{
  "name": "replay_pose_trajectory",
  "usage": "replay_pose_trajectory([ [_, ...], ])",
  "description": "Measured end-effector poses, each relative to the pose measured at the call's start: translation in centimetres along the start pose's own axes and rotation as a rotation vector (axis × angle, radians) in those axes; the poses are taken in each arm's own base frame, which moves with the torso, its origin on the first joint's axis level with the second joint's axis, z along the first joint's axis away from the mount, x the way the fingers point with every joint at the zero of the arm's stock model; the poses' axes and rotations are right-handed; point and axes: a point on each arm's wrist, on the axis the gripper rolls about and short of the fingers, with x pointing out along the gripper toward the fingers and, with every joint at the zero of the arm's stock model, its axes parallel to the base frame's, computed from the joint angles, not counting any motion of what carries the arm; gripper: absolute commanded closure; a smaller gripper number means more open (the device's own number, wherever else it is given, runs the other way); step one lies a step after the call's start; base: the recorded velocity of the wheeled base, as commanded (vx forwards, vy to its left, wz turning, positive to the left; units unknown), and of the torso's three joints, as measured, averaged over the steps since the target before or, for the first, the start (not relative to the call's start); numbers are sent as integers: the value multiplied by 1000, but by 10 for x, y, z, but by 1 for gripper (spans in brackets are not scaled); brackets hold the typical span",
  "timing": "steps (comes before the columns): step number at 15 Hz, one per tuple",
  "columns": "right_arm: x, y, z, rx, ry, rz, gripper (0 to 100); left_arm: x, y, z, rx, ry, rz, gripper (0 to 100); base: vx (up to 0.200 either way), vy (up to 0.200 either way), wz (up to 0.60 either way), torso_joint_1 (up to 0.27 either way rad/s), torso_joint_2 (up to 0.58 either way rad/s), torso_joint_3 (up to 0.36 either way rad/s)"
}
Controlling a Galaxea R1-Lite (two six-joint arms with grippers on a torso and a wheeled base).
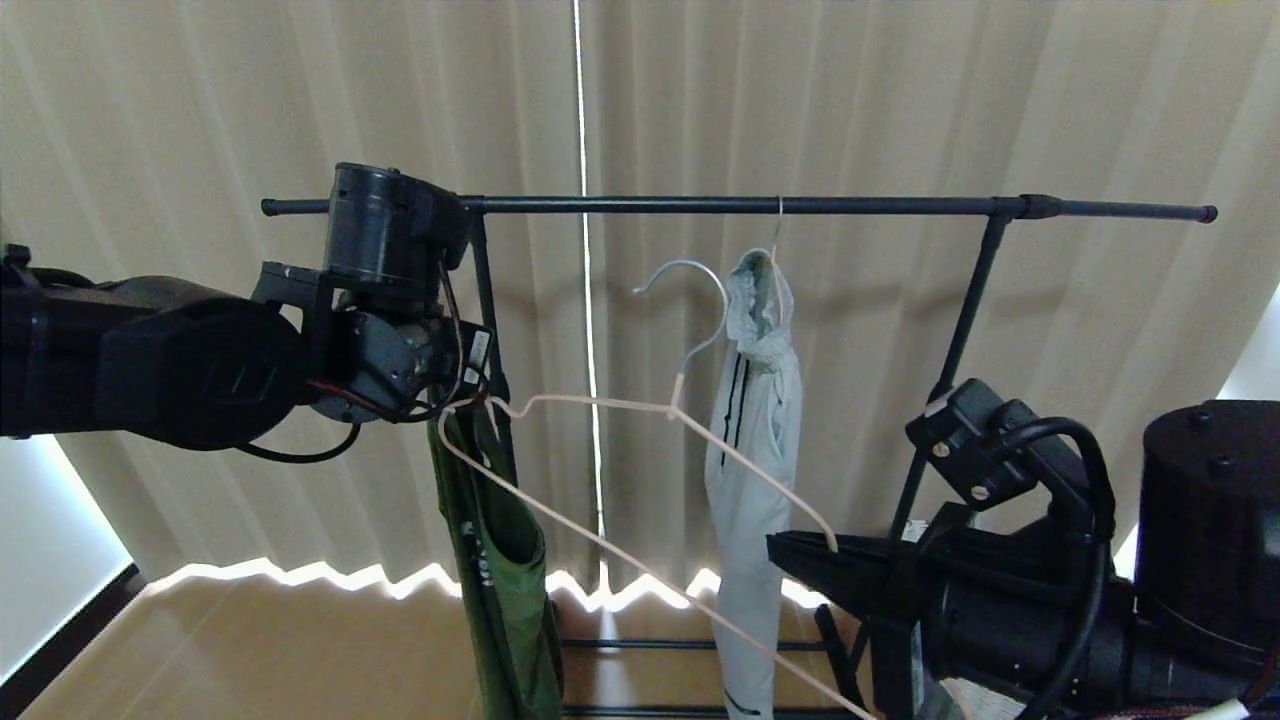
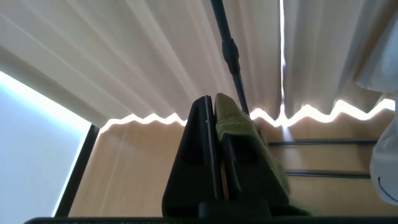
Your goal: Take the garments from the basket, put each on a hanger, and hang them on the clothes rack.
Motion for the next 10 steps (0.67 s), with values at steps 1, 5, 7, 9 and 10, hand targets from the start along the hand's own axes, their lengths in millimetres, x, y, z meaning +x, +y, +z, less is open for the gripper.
replay_pose_trajectory([
  [1, 5, 0, 2, 2, -13, -6, 100, 0, 0, 0, 1, 1, 5, 100, 0, 0, 0, 0, 0, 0],
  [5, 15, -3, 7, 10, -47, -40, 100, 3, 2, -1, 1, 9, 38, 100, 0, 0, 0, 0, 0, 0],
  [7, 18, -5, 8, 13, -49, -52, 100, 3, 2, -2, 2, 12, 41, 100, 0, 0, 0, 0, 0, 0],
  [9, 22, -7, 10, 17, -49, -60, 100, 2, 2, -2, 2, 13, 40, 100, 0, 0, 0, 0, 0, 0],
  [10, 24, -8, 12, 19, -54, -64, 100, 2, 1, -2, 3, 13, 39, 100, 0, 0, 0, 0, 0, 0],
])
